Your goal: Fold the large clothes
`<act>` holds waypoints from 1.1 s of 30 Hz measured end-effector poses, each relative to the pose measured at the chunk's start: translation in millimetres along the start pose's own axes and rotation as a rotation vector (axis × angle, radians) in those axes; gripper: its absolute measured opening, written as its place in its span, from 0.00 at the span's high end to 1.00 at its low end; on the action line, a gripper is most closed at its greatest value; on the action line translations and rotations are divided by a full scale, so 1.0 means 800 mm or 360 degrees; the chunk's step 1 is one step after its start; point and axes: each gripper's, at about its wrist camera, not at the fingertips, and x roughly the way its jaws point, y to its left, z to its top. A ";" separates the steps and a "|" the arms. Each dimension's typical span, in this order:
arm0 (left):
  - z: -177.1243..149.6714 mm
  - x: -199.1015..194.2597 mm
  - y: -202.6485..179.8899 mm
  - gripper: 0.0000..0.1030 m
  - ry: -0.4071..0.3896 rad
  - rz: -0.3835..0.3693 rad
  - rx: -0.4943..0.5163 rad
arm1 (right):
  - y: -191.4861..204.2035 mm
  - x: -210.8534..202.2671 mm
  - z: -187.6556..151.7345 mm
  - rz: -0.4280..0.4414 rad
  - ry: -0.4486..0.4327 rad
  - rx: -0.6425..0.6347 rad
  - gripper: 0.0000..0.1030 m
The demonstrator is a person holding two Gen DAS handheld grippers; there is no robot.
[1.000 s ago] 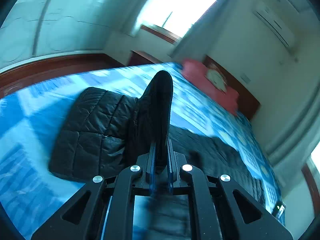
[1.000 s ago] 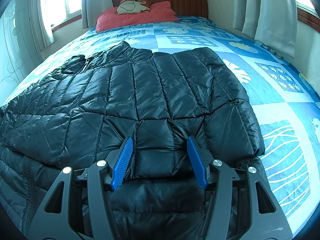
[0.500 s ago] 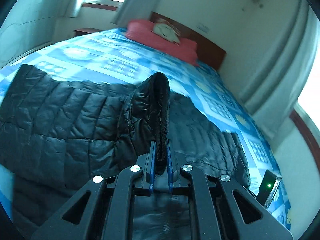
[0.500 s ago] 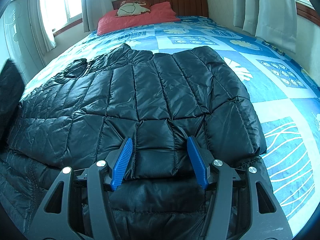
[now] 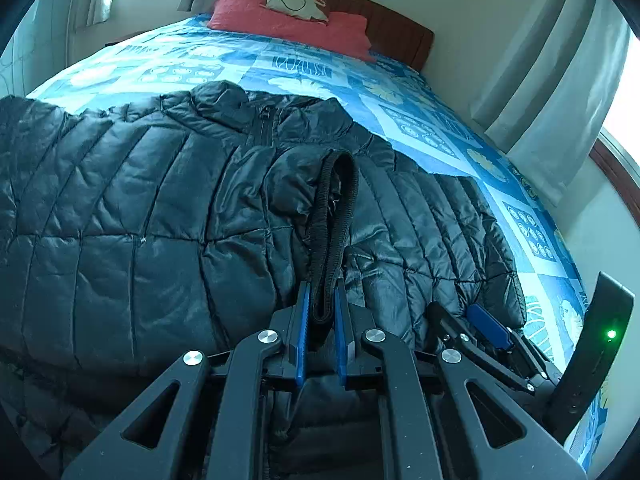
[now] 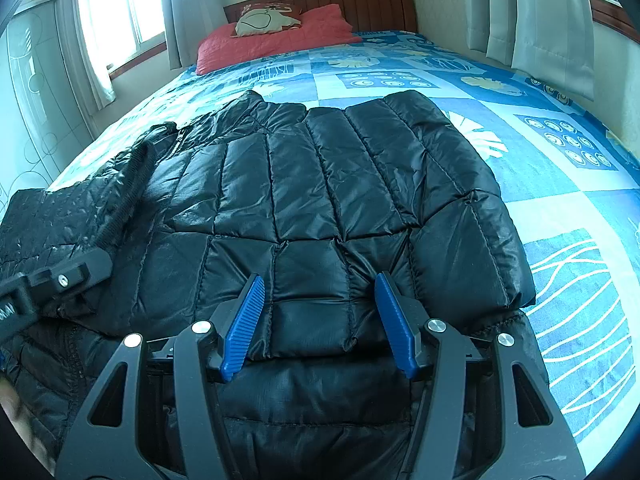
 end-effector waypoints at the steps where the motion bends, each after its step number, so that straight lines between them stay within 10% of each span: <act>1: -0.001 0.000 -0.001 0.88 -0.0001 -0.0002 -0.0001 | -0.001 0.001 0.001 -0.0001 0.0001 -0.0001 0.44; 4: -0.003 -0.007 -0.005 0.83 0.0004 -0.0002 0.0011 | -0.001 0.000 0.001 0.0000 0.0001 0.0000 0.44; 9: -0.007 -0.045 -0.015 0.37 -0.0053 -0.0014 0.0048 | 0.004 0.002 0.001 -0.0007 0.0015 -0.0009 0.43; 30: -0.006 -0.120 0.109 0.37 -0.0168 0.0223 -0.0034 | 0.159 0.006 0.022 0.0131 0.0121 -0.0081 0.44; 33: -0.006 -0.119 0.113 0.37 -0.0163 0.0221 -0.0027 | 0.165 0.010 0.022 0.0190 0.0149 -0.0082 0.78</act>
